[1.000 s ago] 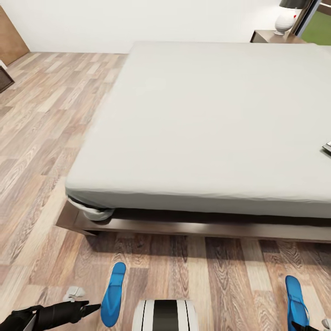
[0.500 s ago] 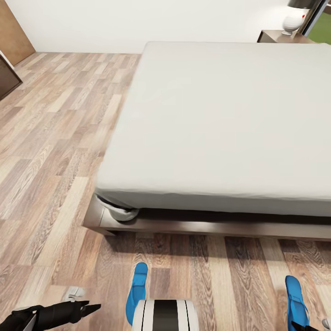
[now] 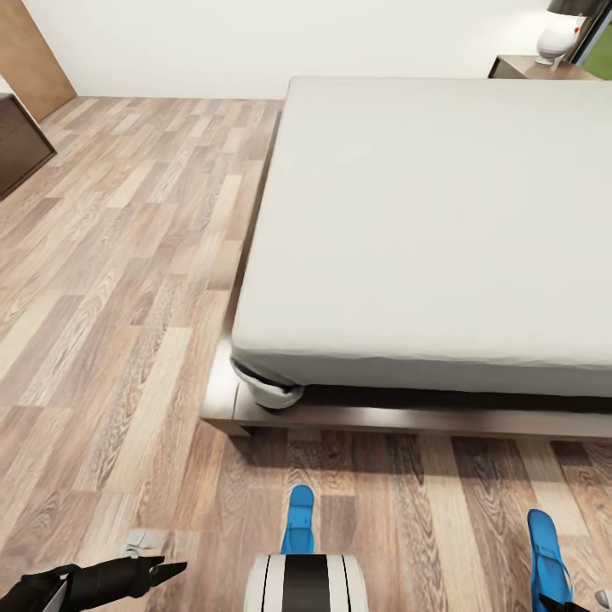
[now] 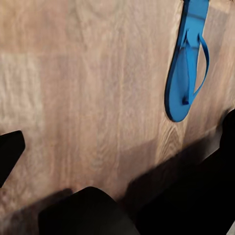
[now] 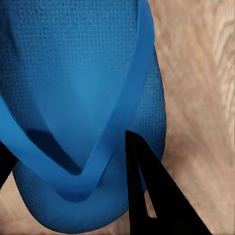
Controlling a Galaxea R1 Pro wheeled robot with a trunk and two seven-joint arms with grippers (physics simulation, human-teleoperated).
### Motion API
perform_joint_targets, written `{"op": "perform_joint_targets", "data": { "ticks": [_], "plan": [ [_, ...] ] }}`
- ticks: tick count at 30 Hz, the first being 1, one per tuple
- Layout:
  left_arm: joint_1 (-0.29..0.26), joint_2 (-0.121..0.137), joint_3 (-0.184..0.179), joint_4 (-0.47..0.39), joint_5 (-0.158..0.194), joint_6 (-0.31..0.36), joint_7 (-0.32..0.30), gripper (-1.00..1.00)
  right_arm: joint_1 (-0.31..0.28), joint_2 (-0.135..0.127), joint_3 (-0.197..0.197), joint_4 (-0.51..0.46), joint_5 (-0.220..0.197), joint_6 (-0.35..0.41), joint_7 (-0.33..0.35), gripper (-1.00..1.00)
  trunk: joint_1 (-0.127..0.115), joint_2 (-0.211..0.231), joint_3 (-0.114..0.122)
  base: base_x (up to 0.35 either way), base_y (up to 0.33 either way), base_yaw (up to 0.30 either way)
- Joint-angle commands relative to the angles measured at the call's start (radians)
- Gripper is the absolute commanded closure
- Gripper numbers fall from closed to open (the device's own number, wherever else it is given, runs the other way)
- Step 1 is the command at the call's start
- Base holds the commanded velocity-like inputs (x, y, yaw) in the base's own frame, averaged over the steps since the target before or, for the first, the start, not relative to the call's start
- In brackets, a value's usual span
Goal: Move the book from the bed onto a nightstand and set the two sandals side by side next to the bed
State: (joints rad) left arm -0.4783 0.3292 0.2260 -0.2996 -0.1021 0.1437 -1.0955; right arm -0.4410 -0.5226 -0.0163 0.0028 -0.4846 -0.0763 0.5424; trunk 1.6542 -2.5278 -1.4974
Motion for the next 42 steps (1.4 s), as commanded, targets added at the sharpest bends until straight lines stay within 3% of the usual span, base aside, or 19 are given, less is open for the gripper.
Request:
{"op": "perform_joint_targets", "data": {
  "ticks": [1,18,37,39,42],
  "plan": [
    [0.0,-0.001,0.009,-0.001,-0.01,0.008,-0.006,-1.0,-0.001,0.0,-0.002,0.002,0.0,-0.003,0.005,1.0,0.0,0.0,-0.001,0.0,0.318,0.0],
    [0.0,-0.001,0.009,-0.001,-0.01,0.008,-0.004,-1.0,-0.001,0.0,-0.006,0.0,-0.003,-0.009,0.01,1.0,0.0,0.0,-0.001,0.0,0.317,0.0],
    [0.0,-0.001,0.007,-0.001,-0.01,0.008,-0.004,-1.0,-0.001,0.0,-0.003,0.001,0.001,-0.011,0.001,1.0,0.0,0.0,-0.001,0.0,0.15,0.0],
    [0.0,-0.001,0.007,-0.001,-0.01,0.008,-0.004,-1.0,-0.001,0.002,-0.003,-0.003,0.002,-0.011,-0.038,1.0,0.0,0.0,-0.001,0.0,0.287,0.0],
    [0.0,-0.002,0.006,-0.001,-0.01,0.008,-0.003,-1.0,-0.001,0.041,-0.002,-0.059,0.004,-0.007,-0.186,1.0,0.0,0.0,-0.001,0.0,0.29,0.0]
  ]
}}
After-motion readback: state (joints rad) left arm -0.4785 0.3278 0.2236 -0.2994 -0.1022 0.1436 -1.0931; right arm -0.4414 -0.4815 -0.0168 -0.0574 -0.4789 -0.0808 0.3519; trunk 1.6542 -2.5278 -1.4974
